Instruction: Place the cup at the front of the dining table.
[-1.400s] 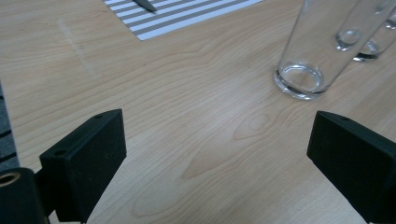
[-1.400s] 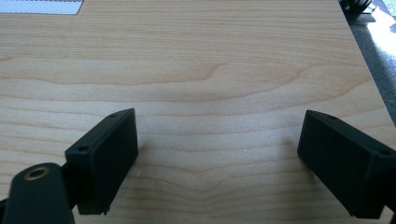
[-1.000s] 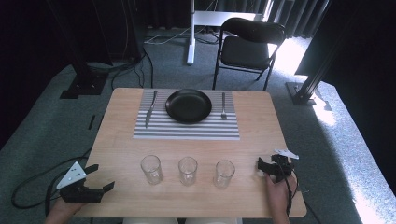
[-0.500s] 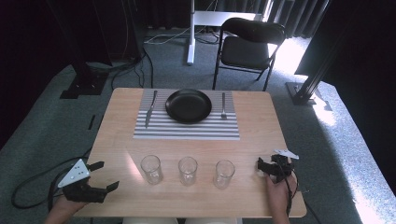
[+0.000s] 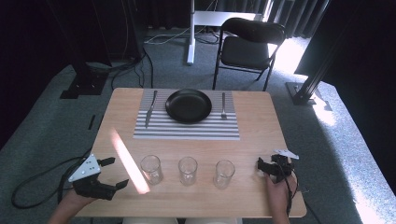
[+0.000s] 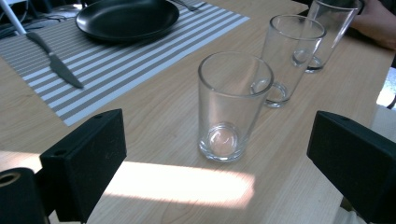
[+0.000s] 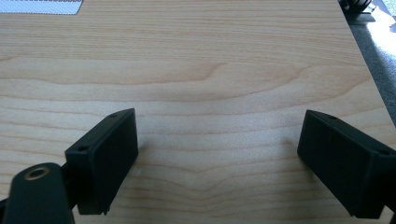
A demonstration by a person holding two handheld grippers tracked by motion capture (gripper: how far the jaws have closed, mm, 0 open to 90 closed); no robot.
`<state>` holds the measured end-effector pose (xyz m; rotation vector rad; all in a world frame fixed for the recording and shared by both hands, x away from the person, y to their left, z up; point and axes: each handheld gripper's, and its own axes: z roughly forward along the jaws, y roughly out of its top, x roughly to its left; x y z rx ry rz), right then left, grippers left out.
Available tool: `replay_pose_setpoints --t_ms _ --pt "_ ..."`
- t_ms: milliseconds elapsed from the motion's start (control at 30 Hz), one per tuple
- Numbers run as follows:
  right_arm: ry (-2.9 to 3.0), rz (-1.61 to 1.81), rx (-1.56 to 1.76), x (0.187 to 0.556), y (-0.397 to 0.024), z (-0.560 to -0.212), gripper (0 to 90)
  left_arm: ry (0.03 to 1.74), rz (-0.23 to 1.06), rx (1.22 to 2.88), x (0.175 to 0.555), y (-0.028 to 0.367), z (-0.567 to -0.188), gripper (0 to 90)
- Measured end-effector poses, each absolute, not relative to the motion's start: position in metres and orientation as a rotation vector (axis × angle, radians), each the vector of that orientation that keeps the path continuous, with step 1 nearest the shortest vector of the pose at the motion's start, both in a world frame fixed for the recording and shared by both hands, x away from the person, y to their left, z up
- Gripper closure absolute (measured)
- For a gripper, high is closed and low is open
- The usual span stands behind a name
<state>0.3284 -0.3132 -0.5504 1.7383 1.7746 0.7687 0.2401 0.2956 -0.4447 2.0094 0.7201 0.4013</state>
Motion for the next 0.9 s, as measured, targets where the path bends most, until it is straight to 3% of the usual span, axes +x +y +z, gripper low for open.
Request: replay_pose_setpoints --t_ms 900 --pt "1.774 0.770 1.737 0.328 -0.313 -0.551 11.6 0.581 0.366 2.058 0.251 0.252 -0.429 5.1"
